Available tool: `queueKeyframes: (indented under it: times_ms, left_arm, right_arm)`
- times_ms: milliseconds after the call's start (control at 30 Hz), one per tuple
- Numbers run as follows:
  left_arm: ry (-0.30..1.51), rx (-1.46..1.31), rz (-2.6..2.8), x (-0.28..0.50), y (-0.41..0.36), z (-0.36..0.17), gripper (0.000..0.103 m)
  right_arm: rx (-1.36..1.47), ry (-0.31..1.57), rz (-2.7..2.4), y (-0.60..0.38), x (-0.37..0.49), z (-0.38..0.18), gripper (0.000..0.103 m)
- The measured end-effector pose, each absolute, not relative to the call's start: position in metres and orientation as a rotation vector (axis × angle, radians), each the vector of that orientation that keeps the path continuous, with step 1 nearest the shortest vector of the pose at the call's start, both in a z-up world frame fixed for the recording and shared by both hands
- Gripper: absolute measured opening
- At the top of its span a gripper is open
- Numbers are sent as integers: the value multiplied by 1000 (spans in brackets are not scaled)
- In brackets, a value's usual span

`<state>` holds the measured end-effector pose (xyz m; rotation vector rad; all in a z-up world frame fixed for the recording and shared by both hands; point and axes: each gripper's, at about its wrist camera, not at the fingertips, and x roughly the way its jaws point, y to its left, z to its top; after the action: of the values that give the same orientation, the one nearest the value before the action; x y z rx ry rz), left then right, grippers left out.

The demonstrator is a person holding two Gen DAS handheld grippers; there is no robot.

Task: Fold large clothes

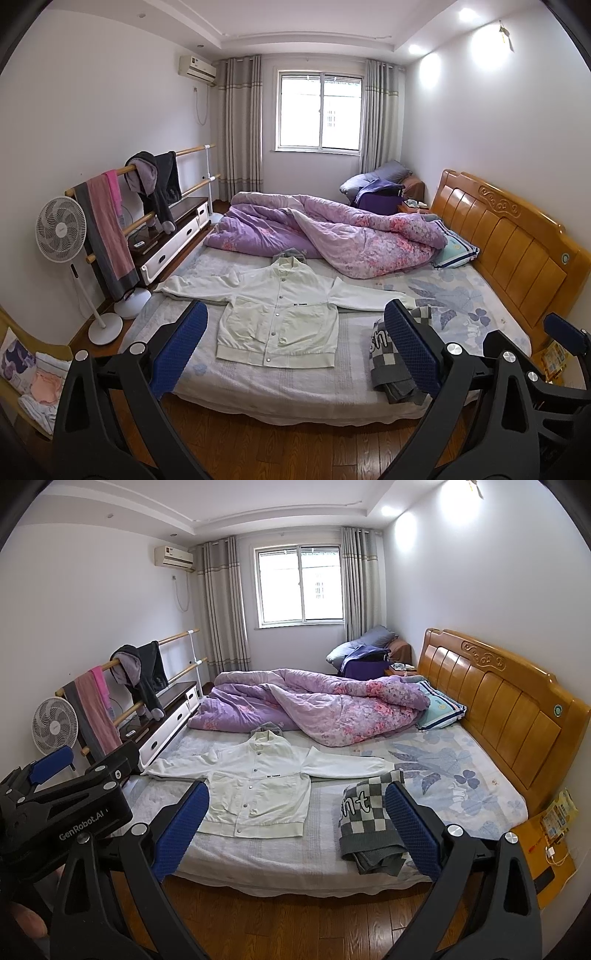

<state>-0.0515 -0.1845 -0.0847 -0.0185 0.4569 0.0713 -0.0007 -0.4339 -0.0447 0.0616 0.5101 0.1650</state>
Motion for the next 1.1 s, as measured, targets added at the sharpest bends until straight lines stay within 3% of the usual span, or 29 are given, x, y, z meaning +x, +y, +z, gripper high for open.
queueKeyframes:
  times_ms: [1100]
  left_arm:
    - [459, -14, 71, -48, -188, -80, 97]
  right_arm:
    - [62, 515, 157, -433, -2, -45, 93]
